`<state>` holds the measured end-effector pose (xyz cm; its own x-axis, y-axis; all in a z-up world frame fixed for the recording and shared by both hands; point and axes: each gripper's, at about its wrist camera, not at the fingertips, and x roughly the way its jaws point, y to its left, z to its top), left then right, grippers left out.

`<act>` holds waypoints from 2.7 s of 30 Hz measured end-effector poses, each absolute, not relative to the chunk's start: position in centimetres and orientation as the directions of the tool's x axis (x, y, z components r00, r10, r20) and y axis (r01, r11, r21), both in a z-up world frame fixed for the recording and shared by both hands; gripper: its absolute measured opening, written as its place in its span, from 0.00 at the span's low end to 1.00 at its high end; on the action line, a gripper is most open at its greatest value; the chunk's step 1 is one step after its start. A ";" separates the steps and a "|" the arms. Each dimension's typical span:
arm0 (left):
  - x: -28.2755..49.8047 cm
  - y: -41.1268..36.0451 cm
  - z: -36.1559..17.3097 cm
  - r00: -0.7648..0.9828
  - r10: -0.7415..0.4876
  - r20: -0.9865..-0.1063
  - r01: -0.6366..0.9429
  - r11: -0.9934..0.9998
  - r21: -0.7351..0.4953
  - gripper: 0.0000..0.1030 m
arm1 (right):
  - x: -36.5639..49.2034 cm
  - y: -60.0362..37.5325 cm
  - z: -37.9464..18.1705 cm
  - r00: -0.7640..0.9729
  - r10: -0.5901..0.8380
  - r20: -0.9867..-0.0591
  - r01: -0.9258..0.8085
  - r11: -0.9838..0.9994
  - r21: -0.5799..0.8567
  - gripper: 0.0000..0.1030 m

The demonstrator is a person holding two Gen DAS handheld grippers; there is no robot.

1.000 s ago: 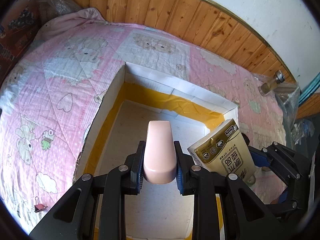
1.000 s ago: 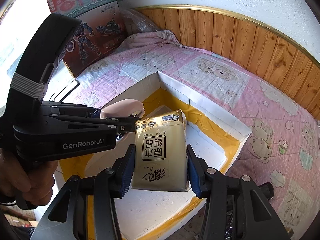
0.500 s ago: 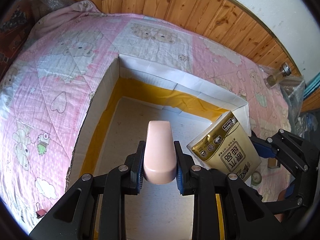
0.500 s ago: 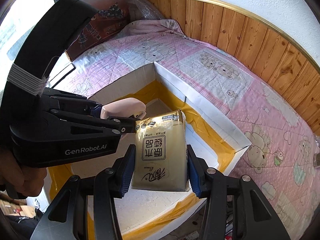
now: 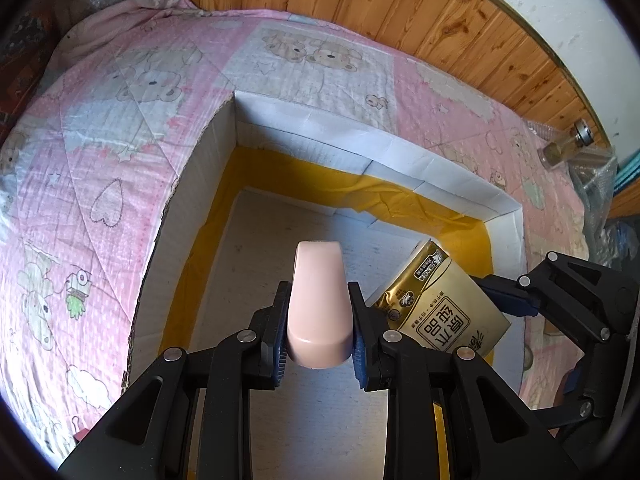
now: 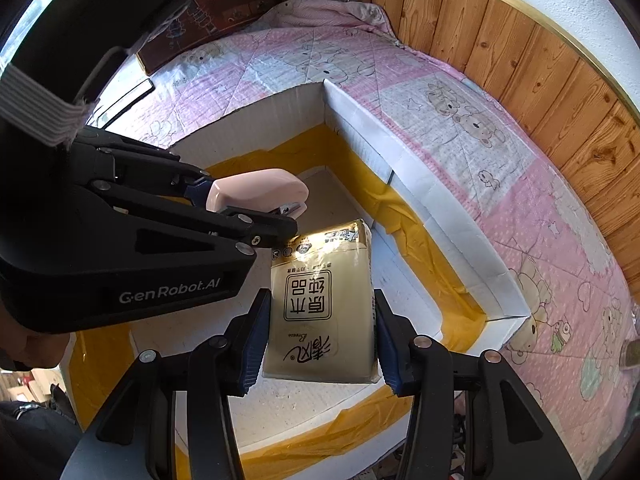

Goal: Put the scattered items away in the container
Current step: 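Lower both grippers into the box and open them, releasing stapler and packet, then withdraw both grippers from the box back toward the scattered items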

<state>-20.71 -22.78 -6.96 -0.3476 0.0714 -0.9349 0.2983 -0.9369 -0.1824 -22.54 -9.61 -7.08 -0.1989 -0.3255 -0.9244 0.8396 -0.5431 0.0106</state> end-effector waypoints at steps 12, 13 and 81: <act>-22.0 -22.2 -9.6 -0.294 0.029 -0.955 0.251 -0.962 -0.107 0.26 | -24.4 -10.7 -9.5 -0.104 -0.257 -0.961 0.851 -0.523 0.047 0.48; -22.2 -22.1 -9.9 -0.287 0.027 -0.958 0.246 -0.964 -0.101 0.26 | -24.5 -10.8 -9.7 -0.099 -0.249 -0.964 0.855 -0.516 0.046 0.48; -7.4 -5.5 -0.1 -0.539 0.192 -0.820 -0.004 -0.974 -0.225 0.44 | -9.7 14.1 -2.6 -0.566 -0.580 -0.585 0.456 -0.812 0.364 0.58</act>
